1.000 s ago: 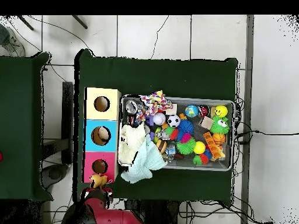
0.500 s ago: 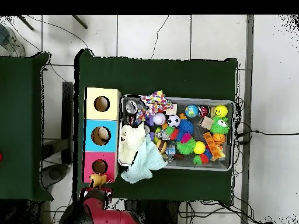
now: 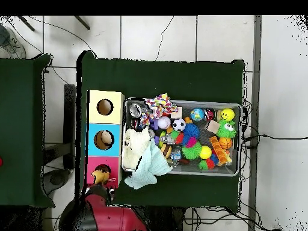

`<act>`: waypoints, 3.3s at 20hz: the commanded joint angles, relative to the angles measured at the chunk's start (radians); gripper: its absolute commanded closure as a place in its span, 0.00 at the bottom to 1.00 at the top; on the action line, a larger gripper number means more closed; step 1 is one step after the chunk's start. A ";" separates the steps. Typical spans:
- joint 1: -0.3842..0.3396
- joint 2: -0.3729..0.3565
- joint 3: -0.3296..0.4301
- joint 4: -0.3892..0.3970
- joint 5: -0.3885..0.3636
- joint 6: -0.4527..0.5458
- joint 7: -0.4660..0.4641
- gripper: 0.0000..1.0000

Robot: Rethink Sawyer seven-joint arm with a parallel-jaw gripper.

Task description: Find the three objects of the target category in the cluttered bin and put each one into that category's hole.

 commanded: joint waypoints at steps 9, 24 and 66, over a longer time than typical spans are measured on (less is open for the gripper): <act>-0.038 0.064 -0.008 -0.202 0.007 0.133 0.125 1.00; 0.027 0.073 -0.067 -0.242 0.004 0.159 0.135 0.00; -0.010 0.033 -0.007 -0.175 0.023 0.156 0.181 1.00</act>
